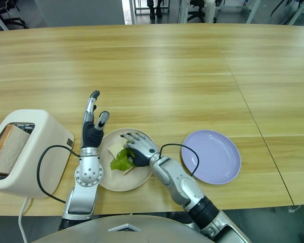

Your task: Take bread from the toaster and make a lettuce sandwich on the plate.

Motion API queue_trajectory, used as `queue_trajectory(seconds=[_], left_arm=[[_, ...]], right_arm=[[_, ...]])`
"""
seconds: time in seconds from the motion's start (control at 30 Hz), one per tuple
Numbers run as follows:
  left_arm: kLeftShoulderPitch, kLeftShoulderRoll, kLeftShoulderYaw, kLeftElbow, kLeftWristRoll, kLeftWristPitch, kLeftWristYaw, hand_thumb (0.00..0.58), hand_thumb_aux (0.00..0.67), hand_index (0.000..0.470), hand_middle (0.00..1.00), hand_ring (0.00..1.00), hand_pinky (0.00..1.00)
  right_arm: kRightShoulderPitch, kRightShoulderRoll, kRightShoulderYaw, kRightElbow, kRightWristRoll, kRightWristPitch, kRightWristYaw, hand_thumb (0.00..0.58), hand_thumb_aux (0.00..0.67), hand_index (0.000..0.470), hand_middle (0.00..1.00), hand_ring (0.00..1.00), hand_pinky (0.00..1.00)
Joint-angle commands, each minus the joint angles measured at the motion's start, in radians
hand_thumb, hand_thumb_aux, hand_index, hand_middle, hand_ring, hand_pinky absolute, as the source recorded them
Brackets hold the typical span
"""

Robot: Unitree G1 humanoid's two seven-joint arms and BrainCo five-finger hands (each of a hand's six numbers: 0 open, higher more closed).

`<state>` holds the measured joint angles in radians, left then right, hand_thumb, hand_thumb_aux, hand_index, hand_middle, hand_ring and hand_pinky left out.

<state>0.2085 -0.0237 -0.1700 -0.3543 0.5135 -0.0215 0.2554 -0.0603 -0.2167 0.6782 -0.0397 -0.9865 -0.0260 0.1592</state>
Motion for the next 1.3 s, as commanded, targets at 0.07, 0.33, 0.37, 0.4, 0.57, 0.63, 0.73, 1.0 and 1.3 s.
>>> queue_trajectory(seconds=[0.07, 0.33, 0.37, 0.4, 0.57, 0.63, 0.73, 1.0, 1.3], left_arm=[[0.013, 0.0, -0.013, -0.004, 0.0, 0.006, -0.008, 0.0, 0.0, 0.0, 0.0, 0.0, 0.0], [0.011, 0.002, -0.025, 0.004, 0.001, 0.002, -0.011, 0.0, 0.0, 0.0, 0.0, 0.0, 0.0], [0.011, 0.003, -0.027, 0.005, 0.002, 0.001, -0.011, 0.0, 0.0, 0.0, 0.0, 0.0, 0.0], [0.011, 0.002, -0.029, 0.006, 0.003, 0.0, -0.011, 0.0, 0.0, 0.0, 0.0, 0.0, 0.0], [0.009, 0.004, -0.039, 0.012, 0.005, -0.005, -0.012, 0.0, 0.0, 0.0, 0.0, 0.0, 0.0], [0.006, 0.006, -0.04, 0.016, 0.004, -0.007, -0.012, 0.0, 0.0, 0.0, 0.0, 0.0, 0.0], [0.011, 0.011, -0.041, 0.002, 0.01, -0.009, -0.009, 0.0, 0.0, 0.0, 0.0, 0.0, 0.0], [0.029, 0.03, -0.019, -0.015, -0.037, -0.022, -0.033, 0.0, 0.0, 0.0, 0.0, 0.0, 0.0], [0.097, 0.035, 0.06, -0.112, -0.302, 0.015, -0.172, 0.0, 0.0, 0.0, 0.0, 0.0, 0.0]], right_arm=[[-0.004, 0.005, -0.006, 0.042, 0.018, 0.005, -0.015, 0.58, 0.67, 0.46, 0.0, 0.0, 0.0], [-0.022, 0.027, -0.031, 0.084, 0.057, 0.001, -0.07, 0.0, 0.0, 0.0, 0.0, 0.0, 0.0], [-0.024, 0.027, -0.034, 0.082, 0.06, 0.002, -0.074, 0.0, 0.0, 0.0, 0.0, 0.0, 0.0], [-0.026, 0.026, -0.038, 0.081, 0.063, 0.005, -0.076, 0.0, 0.0, 0.0, 0.0, 0.0, 0.0], [-0.03, 0.021, -0.054, 0.074, 0.068, 0.015, -0.084, 0.0, 0.0, 0.0, 0.0, 0.0, 0.0], [-0.024, 0.025, -0.065, 0.062, 0.075, 0.019, -0.089, 0.0, 0.0, 0.0, 0.0, 0.0, 0.0], [-0.014, 0.034, -0.112, 0.024, 0.115, 0.02, -0.119, 0.0, 0.0, 0.0, 0.0, 0.0, 0.0], [0.107, 0.186, -0.408, -0.076, 0.699, 0.012, -0.043, 0.0, 0.0, 0.0, 0.0, 0.0, 0.0], [0.182, 0.249, -0.568, -0.128, 1.009, 0.074, -0.008, 0.0, 0.0, 0.0, 0.0, 0.0, 0.0]])
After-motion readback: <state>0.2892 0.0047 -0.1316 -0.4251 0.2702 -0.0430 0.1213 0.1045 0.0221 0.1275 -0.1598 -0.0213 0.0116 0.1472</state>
